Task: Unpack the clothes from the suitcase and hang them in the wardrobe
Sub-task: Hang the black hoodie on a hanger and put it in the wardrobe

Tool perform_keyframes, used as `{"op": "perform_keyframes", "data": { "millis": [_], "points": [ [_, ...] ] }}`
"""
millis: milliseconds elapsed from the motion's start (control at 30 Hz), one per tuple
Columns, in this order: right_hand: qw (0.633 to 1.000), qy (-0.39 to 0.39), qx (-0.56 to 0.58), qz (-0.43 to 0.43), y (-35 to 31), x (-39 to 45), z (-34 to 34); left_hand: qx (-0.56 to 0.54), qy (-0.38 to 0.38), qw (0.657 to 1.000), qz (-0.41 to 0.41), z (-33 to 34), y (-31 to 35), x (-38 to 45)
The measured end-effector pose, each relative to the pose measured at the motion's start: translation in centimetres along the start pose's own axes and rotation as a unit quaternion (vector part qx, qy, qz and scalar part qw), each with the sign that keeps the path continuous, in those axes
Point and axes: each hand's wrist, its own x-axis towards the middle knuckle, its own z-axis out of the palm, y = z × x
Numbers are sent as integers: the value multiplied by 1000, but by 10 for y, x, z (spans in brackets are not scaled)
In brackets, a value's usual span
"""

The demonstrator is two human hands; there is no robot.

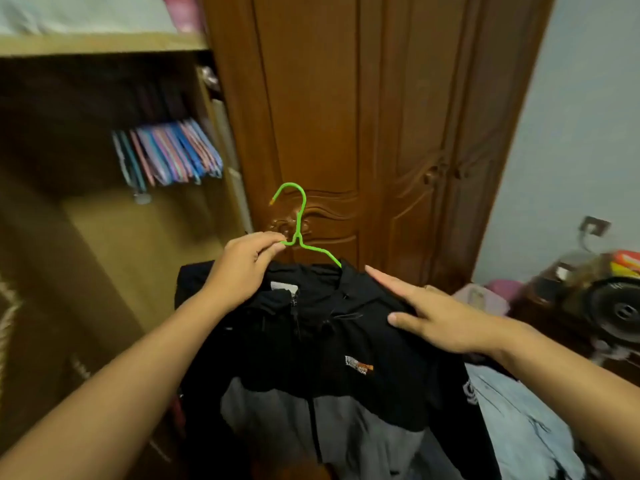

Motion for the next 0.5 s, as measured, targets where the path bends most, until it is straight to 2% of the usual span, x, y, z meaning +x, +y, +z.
{"op": "perform_keyframes", "data": {
  "millis": [100, 200, 333, 400, 500],
  "points": [
    [991, -48, 97, -80, -20, 14, 5, 23, 25, 998, -58, -16, -14, 1],
    [969, -85, 217, -84, -31, 29, 7, 62, 16, 995, -70, -36, -18, 3],
    [955, -52, 276, -95, -50, 53, 10, 143, 35, 978, -148, -63, -17, 11],
    [951, -52, 287, -98, -60, 69, 6, 238, 80, 950, -186, -90, -19, 4],
    [951, -47, 282, -115, -78, 99, -7, 442, 85, 856, -256, -152, -25, -23]
  ]
}}
